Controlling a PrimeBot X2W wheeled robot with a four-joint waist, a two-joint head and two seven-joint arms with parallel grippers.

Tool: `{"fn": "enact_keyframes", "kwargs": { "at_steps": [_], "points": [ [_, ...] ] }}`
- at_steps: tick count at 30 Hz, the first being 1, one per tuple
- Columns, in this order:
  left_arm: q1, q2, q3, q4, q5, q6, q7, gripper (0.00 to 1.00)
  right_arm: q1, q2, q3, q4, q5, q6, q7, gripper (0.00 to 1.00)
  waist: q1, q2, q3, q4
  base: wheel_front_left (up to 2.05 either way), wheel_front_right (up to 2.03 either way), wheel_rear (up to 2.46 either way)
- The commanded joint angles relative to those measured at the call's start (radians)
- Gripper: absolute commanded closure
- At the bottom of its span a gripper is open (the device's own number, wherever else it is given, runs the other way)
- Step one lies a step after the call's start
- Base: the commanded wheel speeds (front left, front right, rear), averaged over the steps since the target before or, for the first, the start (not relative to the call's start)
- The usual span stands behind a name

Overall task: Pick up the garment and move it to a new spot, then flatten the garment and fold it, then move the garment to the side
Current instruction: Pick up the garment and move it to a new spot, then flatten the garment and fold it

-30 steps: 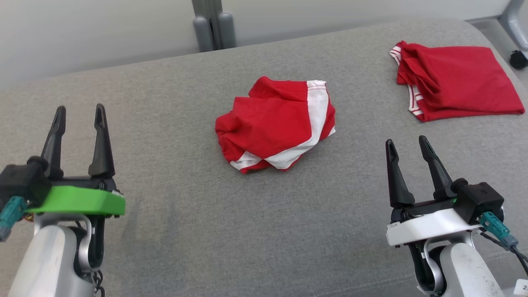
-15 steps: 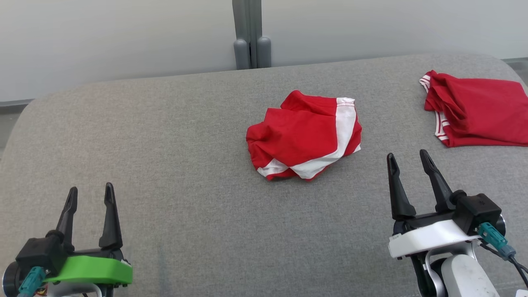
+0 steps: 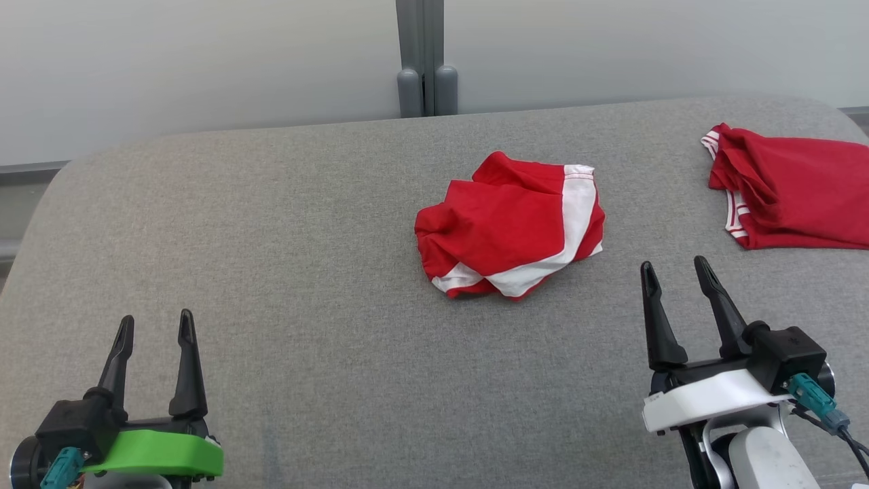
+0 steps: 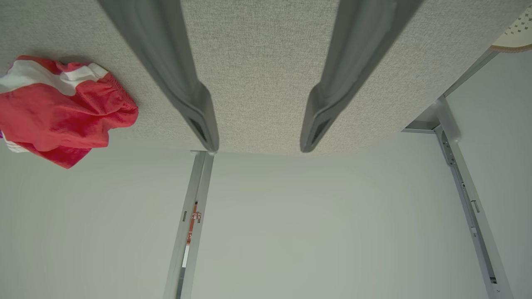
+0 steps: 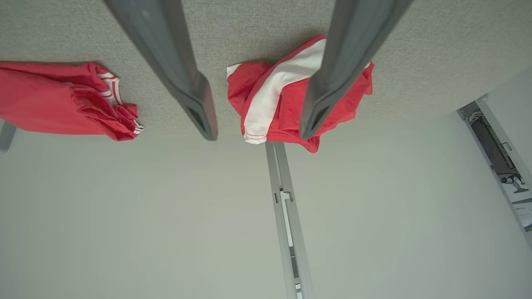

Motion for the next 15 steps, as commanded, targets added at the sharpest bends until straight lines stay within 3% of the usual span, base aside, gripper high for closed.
{"fn": "enact_keyframes", "kwargs": {
  "at_steps": [1,15],
  "points": [
    [0.012,-0.003,0.009,0.005,0.014,-0.007,-0.003,0.00,0.012,-0.002,0.000,0.005,-0.002,-0.002,-0.003,0.00,0.0001,0.0000,0.001,0.000,0.00,0.00,0.00],
    [0.006,-0.026,0.034,0.035,0.051,-0.026,-0.003,0.00,0.019,-0.002,0.016,0.031,-0.009,-0.002,-0.003,0.00,0.0001,0.0000,0.002,0.001,0.00,0.00,0.00]
  ]
}}
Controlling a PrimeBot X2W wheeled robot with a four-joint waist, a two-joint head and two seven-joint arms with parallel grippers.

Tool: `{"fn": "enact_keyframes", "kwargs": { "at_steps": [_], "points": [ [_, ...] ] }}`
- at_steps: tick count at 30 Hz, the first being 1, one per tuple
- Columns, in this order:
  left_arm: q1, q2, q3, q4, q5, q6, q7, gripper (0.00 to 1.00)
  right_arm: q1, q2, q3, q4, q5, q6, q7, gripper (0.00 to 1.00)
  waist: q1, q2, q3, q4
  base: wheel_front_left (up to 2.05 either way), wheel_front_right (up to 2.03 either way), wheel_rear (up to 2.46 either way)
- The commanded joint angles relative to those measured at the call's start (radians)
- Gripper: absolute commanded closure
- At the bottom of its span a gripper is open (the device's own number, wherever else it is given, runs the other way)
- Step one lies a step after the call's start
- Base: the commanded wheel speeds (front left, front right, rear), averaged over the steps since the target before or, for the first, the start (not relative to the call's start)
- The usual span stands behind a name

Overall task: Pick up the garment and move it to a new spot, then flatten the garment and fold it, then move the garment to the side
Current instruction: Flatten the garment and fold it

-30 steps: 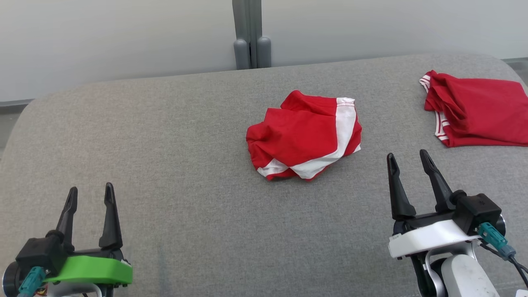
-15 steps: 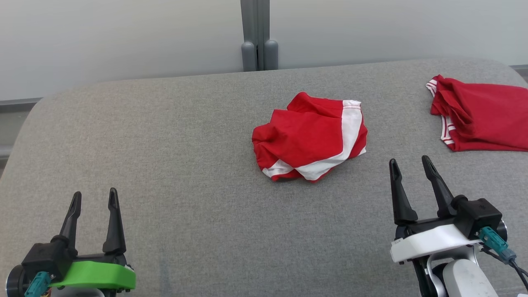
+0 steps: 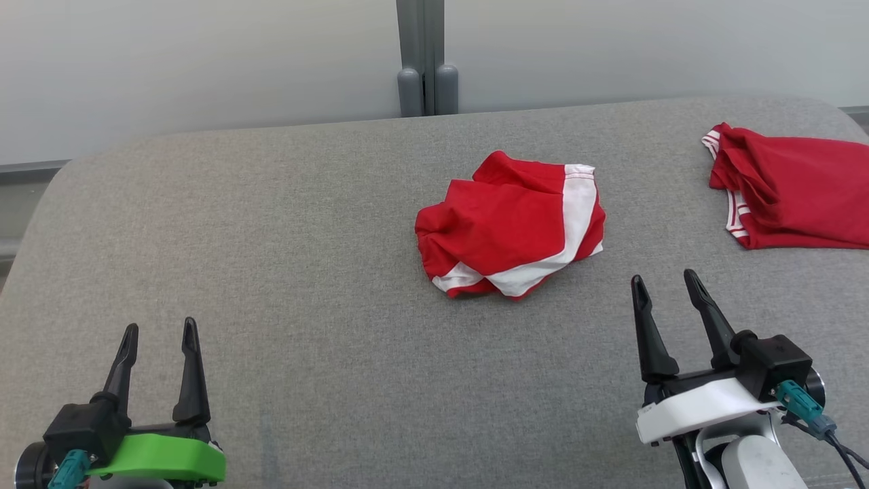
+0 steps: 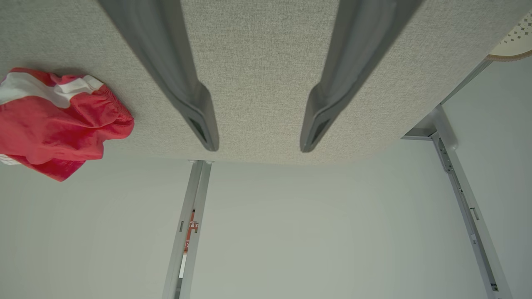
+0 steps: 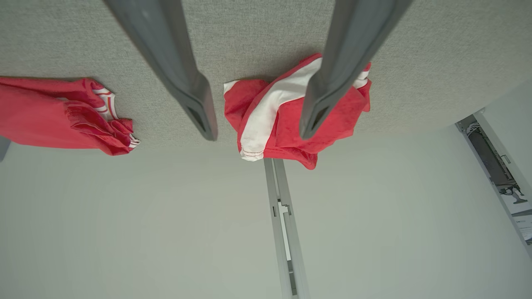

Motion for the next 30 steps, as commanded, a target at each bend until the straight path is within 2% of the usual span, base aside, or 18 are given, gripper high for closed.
{"fn": "enact_keyframes", "kwargs": {
  "at_steps": [1,30],
  "points": [
    [0.005,-0.001,0.006,0.003,0.009,-0.002,-0.003,0.00,0.007,-0.002,0.001,0.003,-0.003,-0.002,-0.003,0.00,0.0000,0.0000,0.001,0.000,0.00,0.00,0.00],
    [-0.002,-0.013,0.017,0.017,0.028,-0.010,-0.003,0.00,0.009,-0.002,-0.002,0.016,-0.009,-0.002,-0.003,0.00,0.0000,0.0000,0.003,0.004,0.00,0.00,0.00]
  ]
}}
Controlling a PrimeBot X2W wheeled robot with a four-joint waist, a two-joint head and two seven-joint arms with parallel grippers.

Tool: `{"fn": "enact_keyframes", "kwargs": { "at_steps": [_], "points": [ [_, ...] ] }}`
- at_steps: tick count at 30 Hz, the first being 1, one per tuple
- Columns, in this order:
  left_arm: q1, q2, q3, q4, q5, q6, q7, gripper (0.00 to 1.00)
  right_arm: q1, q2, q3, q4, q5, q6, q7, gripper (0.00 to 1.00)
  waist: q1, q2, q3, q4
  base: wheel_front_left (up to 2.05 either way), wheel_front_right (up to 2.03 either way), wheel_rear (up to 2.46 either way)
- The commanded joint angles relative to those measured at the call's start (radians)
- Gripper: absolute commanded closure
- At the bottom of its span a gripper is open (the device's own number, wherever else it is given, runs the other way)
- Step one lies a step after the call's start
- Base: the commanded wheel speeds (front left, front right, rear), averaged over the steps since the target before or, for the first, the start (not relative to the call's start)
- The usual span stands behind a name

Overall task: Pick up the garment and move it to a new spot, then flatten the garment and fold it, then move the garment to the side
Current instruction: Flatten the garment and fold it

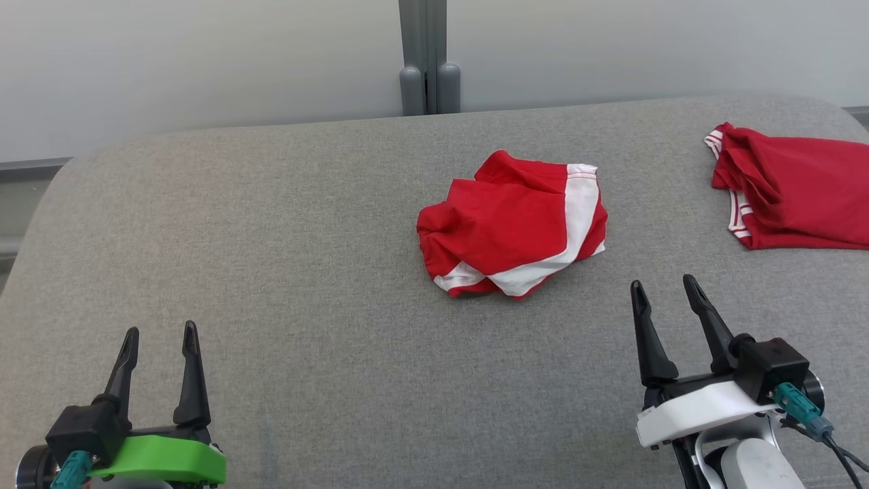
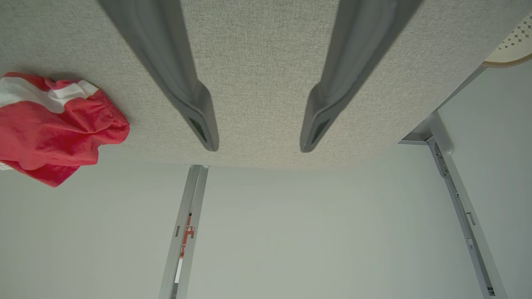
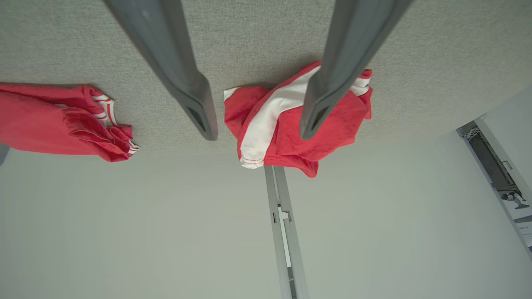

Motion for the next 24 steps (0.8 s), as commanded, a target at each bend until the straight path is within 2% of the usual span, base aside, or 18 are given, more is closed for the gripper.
{"fn": "enact_keyframes", "kwargs": {
  "at_steps": [1,19,24],
  "points": [
    [-0.002,-0.001,0.004,0.001,0.011,-0.003,-0.003,0.00,0.005,-0.002,-0.001,0.002,-0.004,-0.002,-0.003,0.00,0.0000,-0.0001,0.000,0.000,0.00,0.00,0.00],
    [-0.003,0.008,-0.006,0.002,0.002,-0.003,-0.003,0.00,0.003,-0.002,0.004,0.004,-0.003,-0.002,-0.003,0.00,0.0000,-0.0001,0.007,-0.004,0.00,0.00,0.00],
    [-0.024,0.013,-0.041,0.009,0.000,-0.003,-0.003,0.00,-0.012,-0.002,0.017,0.008,0.000,-0.002,-0.003,0.00,0.0000,-0.0001,0.015,-0.018,0.00,0.00,0.00]
  ]
}}
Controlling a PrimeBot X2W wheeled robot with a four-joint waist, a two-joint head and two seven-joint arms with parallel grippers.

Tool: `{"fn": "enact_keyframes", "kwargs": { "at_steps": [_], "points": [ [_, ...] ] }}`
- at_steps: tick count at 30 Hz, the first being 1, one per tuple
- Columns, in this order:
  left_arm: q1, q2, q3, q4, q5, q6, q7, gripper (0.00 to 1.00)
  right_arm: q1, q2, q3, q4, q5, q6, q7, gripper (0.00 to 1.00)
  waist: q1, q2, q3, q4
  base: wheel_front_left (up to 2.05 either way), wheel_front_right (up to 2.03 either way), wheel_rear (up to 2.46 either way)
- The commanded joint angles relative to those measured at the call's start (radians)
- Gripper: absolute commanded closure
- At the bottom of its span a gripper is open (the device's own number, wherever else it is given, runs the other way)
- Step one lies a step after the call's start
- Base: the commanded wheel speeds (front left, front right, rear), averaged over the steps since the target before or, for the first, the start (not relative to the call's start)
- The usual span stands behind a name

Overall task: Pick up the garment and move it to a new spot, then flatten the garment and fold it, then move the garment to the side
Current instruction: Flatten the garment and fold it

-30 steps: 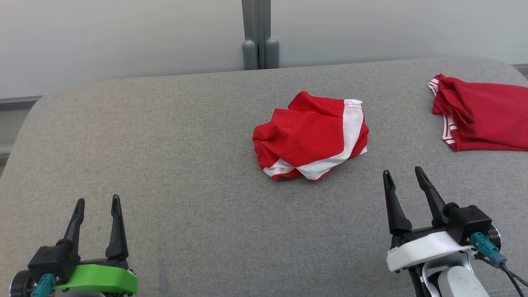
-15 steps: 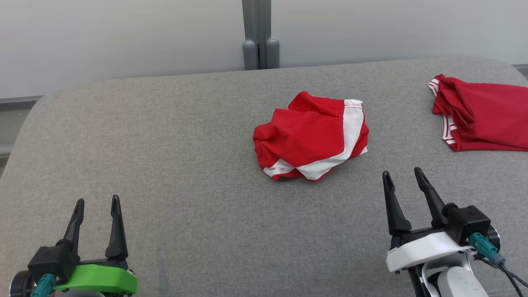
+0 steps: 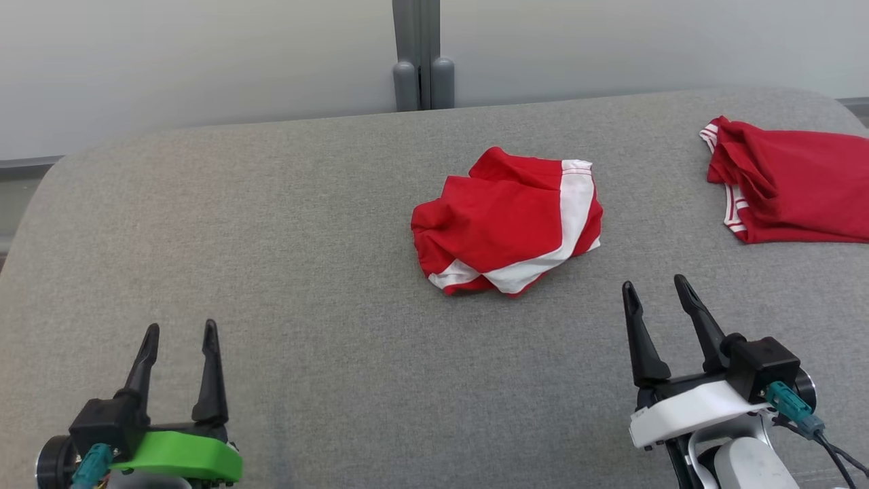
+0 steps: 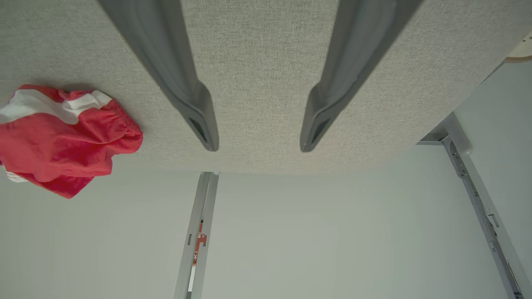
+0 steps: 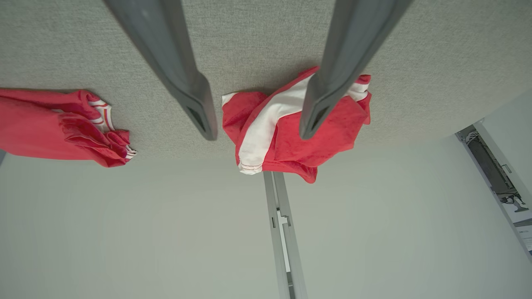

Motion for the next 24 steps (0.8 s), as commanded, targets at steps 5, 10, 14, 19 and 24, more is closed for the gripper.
{"fn": "enact_keyframes", "kwargs": {
  "at_steps": [5,10,14,19,24],
  "points": [
    [-0.081,0.019,-0.092,0.012,-0.001,-0.003,-0.003,0.00,-0.026,-0.002,0.011,-0.001,0.002,-0.002,-0.003,0.00,0.0000,-0.0001,0.034,-0.039,0.00,0.00,0.00],
    [-0.183,0.040,-0.211,0.059,-0.014,-0.003,-0.003,0.00,-0.048,-0.002,0.016,-0.009,0.004,-0.002,-0.003,0.00,0.0000,-0.0001,0.082,-0.091,0.00,0.00,0.00],
    [-0.264,0.056,-0.283,0.117,-0.030,-0.003,-0.003,0.00,-0.069,-0.002,0.018,-0.019,0.011,-0.002,-0.003,0.00,0.0000,-0.0001,0.128,-0.141,0.00,0.00,0.00],
    [-0.348,0.085,-0.361,0.207,-0.047,-0.003,-0.003,0.00,-0.088,-0.002,0.014,-0.033,0.023,-0.002,-0.003,0.00,0.0000,-0.0001,0.188,-0.200,0.00,0.00,0.00],
    [-0.418,0.106,-0.435,0.302,-0.068,-0.003,-0.003,0.00,-0.101,-0.002,0.011,-0.048,0.037,-0.002,-0.003,0.00,0.0000,-0.0001,0.238,-0.251,0.00,0.00,0.00]
  ]
}}
